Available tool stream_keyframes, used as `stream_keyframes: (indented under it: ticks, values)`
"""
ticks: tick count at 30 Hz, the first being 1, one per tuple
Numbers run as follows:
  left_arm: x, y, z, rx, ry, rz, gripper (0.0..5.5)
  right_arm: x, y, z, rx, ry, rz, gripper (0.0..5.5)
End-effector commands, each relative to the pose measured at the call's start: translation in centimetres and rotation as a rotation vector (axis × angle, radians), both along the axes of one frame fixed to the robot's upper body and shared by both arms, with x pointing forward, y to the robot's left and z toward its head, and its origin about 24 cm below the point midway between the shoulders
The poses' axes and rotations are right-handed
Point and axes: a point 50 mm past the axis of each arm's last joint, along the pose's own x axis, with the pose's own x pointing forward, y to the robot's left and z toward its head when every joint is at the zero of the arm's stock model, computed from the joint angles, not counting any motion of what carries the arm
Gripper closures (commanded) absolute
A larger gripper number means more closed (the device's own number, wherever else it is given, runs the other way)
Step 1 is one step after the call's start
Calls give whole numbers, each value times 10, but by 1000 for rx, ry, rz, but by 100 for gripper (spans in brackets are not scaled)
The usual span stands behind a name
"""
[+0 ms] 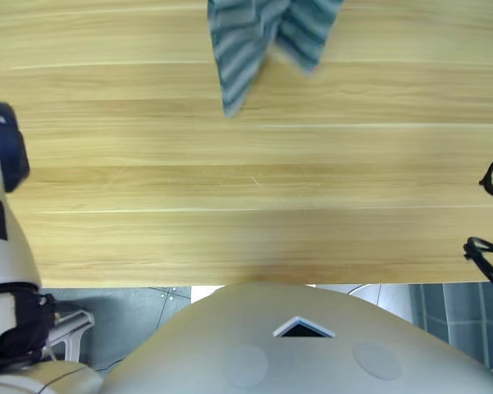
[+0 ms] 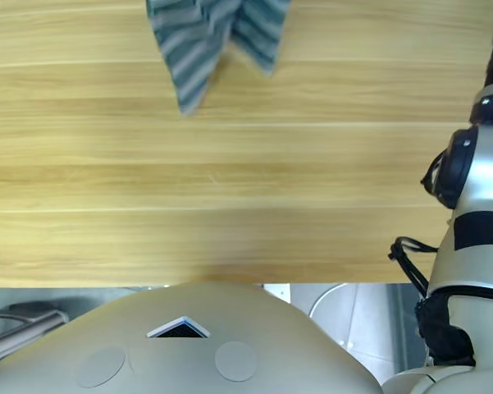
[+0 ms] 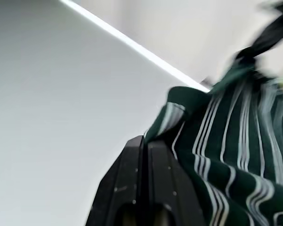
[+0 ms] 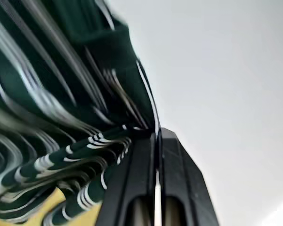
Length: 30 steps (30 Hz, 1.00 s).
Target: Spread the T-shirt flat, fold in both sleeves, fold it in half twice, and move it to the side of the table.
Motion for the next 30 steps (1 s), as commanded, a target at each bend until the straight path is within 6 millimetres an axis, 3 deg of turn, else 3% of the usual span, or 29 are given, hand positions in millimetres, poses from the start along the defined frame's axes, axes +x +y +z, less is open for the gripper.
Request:
stream_keyframes:
  ticks: [1, 4, 6, 8, 10, 13, 17, 23, 28, 30]
  values:
    - [-33, 69, -99, 94, -64, 149, 547, -44, -50, -59, -81, -184, -145, 550]
    - [-49, 61, -200, 204, 262, 36, 547, -57, -64, -117, -172, 1, -158, 550]
    - [-75, 53, -255, 282, 496, -87, 547, -66, -64, -146, -237, 126, -120, 550]
    - [-111, 40, -296, 332, 691, -251, 547, -75, -55, -176, -317, 259, -38, 550]
    - [-146, 29, -323, 389, 838, -402, 547, -95, -39, -210, -408, 426, 115, 550]
    - [-174, 22, -335, 434, 932, -513, 547, -138, -23, -244, -485, 648, 353, 550]
    - [-179, 18, -336, 480, 959, -533, 547, -175, -19, -264, -533, 858, 540, 550]
    - [-179, 14, -334, 577, 954, -543, 547, -187, -23, -282, -571, 1017, 580, 550]
    - [-190, 9, -334, 659, 992, -608, 547, -193, -29, -292, -605, 1111, 554, 550]
    - [-195, 6, -329, 674, 990, -643, 507, -198, -27, -293, -609, 1128, 578, 550]
